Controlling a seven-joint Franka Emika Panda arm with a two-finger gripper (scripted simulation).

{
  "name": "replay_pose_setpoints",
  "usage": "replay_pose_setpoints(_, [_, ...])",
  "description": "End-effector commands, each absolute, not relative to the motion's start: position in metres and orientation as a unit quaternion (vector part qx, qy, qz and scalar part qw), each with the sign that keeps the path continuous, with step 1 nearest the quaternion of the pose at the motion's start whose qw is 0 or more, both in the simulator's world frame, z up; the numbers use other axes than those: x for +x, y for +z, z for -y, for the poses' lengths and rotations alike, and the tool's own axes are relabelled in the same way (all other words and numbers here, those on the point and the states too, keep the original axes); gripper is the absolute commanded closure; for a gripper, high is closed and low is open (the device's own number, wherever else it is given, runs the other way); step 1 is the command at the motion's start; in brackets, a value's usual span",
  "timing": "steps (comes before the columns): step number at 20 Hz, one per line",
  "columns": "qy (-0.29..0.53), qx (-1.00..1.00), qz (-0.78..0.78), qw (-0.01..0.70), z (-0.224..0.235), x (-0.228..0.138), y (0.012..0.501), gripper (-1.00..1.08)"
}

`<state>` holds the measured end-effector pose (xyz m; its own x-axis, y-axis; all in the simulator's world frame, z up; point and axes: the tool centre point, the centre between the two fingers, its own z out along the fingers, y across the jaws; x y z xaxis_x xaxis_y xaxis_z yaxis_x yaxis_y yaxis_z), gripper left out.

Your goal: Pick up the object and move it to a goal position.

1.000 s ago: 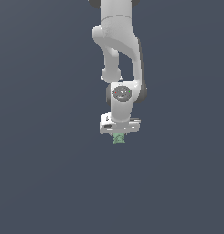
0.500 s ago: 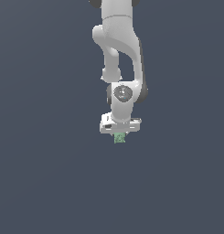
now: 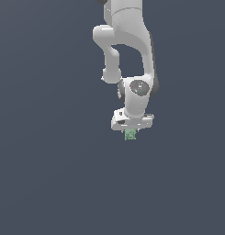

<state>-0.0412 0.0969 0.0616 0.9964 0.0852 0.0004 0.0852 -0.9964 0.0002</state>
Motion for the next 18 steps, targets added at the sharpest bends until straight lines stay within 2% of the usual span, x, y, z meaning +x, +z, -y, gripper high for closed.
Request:
replay_pose_setpoints(1, [0.0, 0.999, -0.043, 0.0, -0.122, -0.047, 0.069, 1.08])
replay_pose_setpoints(10, [0.0, 0.999, -0.043, 0.0, -0.21, -0.065, 0.097, 1.08])
replay_pose_setpoints(18, [0.0, 0.999, -0.043, 0.0, -0.241, -0.07, 0.107, 1.08])
